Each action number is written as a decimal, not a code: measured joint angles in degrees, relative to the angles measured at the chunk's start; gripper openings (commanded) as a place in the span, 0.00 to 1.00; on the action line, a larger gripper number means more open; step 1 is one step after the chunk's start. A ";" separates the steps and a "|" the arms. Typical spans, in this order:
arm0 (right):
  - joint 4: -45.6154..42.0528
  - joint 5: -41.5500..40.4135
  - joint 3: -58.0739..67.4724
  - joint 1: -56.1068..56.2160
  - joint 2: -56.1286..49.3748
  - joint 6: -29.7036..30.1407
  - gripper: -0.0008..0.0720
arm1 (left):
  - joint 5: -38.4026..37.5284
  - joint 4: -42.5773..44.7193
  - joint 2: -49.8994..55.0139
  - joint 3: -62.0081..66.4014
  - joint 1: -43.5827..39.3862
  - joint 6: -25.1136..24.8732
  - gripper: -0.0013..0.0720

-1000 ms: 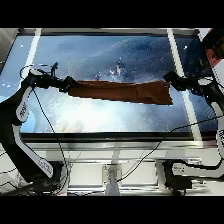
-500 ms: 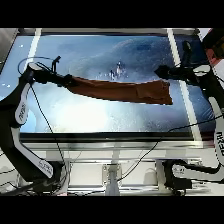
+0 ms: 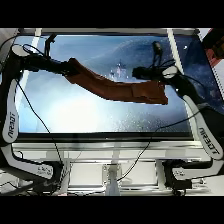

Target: Fold the clothes and pants, and hang the long-sleeved shirts on hangers.

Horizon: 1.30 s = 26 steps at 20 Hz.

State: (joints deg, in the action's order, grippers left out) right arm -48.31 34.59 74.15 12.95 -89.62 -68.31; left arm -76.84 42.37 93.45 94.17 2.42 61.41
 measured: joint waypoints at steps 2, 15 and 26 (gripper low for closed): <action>-0.55 1.70 2.58 2.64 -4.17 -1.36 0.02 | -0.85 0.02 -1.16 0.00 -1.31 1.86 0.04; -2.89 11.63 24.52 14.62 -25.64 -10.47 0.02 | 1.60 -5.81 -2.12 0.00 -7.82 5.90 0.04; -17.27 39.23 26.08 0.96 -13.25 -9.27 0.02 | 13.16 -6.60 3.30 -0.02 -21.86 9.09 0.04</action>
State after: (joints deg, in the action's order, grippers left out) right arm -65.58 73.82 100.22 13.91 -102.87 -77.58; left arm -63.68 35.77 96.75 94.15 -19.44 70.50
